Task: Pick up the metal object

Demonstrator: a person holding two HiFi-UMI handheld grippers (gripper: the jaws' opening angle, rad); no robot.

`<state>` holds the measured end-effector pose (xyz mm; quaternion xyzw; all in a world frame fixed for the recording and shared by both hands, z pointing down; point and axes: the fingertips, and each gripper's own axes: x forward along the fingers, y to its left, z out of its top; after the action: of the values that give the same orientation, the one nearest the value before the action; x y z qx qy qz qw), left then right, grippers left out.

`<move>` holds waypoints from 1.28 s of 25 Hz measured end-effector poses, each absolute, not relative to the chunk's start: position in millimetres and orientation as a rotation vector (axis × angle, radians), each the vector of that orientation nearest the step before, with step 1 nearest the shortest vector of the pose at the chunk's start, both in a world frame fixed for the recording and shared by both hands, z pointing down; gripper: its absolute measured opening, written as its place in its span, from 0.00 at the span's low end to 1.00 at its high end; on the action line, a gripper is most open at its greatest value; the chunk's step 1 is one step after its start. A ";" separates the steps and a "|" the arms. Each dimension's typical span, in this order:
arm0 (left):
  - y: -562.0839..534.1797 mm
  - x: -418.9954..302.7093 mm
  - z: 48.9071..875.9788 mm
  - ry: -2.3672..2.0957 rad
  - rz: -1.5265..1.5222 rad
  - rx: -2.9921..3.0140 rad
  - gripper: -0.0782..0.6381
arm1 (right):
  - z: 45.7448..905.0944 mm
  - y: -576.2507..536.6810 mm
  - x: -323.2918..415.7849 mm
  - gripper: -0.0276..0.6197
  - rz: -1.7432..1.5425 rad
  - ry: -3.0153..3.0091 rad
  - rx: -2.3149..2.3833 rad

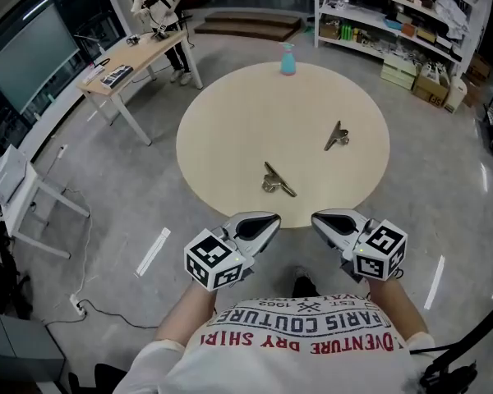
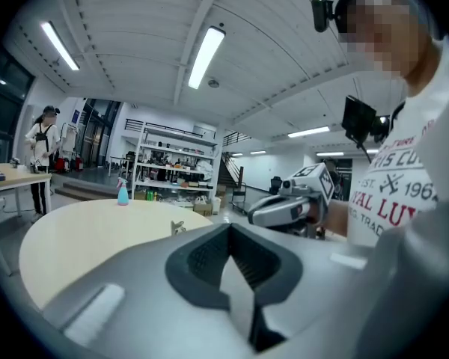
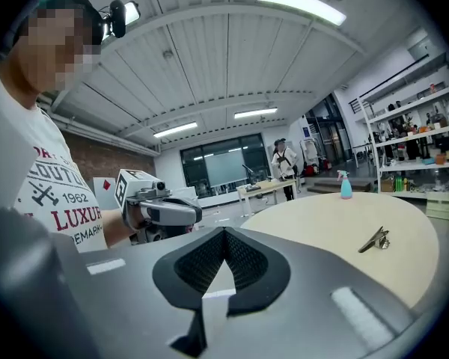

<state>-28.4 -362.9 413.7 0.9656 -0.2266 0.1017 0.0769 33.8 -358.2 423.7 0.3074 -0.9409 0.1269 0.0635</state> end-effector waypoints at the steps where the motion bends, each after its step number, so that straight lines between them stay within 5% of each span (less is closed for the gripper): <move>1: -371.6 -26.8 415.3 -0.694 0.313 2.897 0.11 | 425.8 -366.3 35.8 0.04 0.395 -2.843 0.923; 3: -393.1 -26.2 420.6 -0.741 0.321 2.890 0.11 | 430.9 -382.3 39.2 0.04 0.419 -2.840 0.912; 5: -417.3 -25.7 433.5 -0.772 0.351 2.869 0.29 | 436.6 -398.1 43.5 0.04 0.438 -2.830 0.901; 12: -553.6 -18.9 595.9 -0.768 0.894 2.740 0.64 | 464.3 -475.2 93.5 0.04 0.555 -2.771 0.965; 20: -599.5 -15.8 682.8 -0.668 1.163 2.581 0.64 | 491.1 -508.2 118.9 0.04 0.667 -2.709 0.978; 25: -606.5 -22.7 694.6 -0.693 1.239 2.580 0.51 | 496.9 -512.8 119.4 0.04 0.685 -2.703 0.973; 32: -611.5 -22.5 693.9 -0.740 1.216 2.518 0.50 | 505.1 -509.6 117.8 0.04 0.696 -2.688 0.982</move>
<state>-22.5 -611.5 693.9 0.8639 -0.2540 0.4169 0.1241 117.8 -509.6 505.1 0.3317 -0.9084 0.2350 0.0980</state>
